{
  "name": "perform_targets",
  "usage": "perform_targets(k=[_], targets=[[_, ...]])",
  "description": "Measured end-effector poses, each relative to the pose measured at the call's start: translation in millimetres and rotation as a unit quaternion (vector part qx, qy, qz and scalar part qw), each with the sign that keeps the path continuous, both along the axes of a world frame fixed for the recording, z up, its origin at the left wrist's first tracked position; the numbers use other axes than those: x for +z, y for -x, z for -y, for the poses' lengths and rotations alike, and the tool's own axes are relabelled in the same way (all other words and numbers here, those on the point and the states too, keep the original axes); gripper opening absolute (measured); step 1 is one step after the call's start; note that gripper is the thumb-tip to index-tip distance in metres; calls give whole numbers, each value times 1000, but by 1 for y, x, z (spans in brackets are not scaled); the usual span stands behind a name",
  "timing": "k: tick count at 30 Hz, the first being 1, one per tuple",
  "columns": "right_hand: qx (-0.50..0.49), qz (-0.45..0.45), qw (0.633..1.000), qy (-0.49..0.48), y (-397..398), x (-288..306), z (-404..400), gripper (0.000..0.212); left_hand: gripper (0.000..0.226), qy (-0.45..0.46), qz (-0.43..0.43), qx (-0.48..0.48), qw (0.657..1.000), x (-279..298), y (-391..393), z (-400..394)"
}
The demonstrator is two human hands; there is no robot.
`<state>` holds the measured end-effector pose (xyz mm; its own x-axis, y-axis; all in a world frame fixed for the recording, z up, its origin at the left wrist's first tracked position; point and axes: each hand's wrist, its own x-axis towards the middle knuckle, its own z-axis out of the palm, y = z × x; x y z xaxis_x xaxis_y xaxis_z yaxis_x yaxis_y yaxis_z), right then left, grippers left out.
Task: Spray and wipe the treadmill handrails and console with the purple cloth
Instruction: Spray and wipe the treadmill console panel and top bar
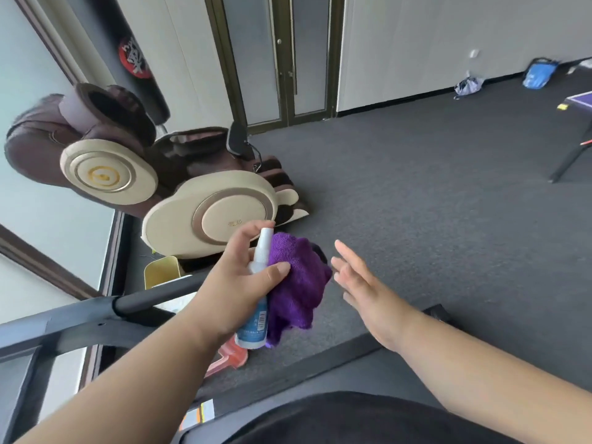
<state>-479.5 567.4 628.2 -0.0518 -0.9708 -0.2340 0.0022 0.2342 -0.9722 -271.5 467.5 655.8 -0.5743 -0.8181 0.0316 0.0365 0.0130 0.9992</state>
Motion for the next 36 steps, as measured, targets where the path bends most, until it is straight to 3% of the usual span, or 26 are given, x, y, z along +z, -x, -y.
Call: perform_targets(k=[3,5,8,11,17,21,27,32,36], targets=[[31,239,970,-28,39,-8,-8,103,53,-19,-28,-29,999,2,46,-10],[11,297,955,5,53,-11,-10,91,50,-42,-46,-40,997,2,69,-12],[-103,273,956,5,79,-14,-5,61,50,-48,-18,-18,999,1,96,-4],[-155,210,965,32,111,-15,12,42,52,-17,40,7,999,-1,121,14],[-223,121,963,87,173,-2,66,31,53,84,103,18,991,-5,189,75],[-250,133,955,82,214,2,97,23,43,172,171,14,970,-5,238,114],[-264,153,948,88,285,0,137,36,44,199,174,47,963,-16,314,152],[-216,163,958,96,368,1,193,25,52,139,60,82,985,-21,386,177],[-183,174,965,75,429,-1,244,18,65,111,32,130,985,-29,443,199]])
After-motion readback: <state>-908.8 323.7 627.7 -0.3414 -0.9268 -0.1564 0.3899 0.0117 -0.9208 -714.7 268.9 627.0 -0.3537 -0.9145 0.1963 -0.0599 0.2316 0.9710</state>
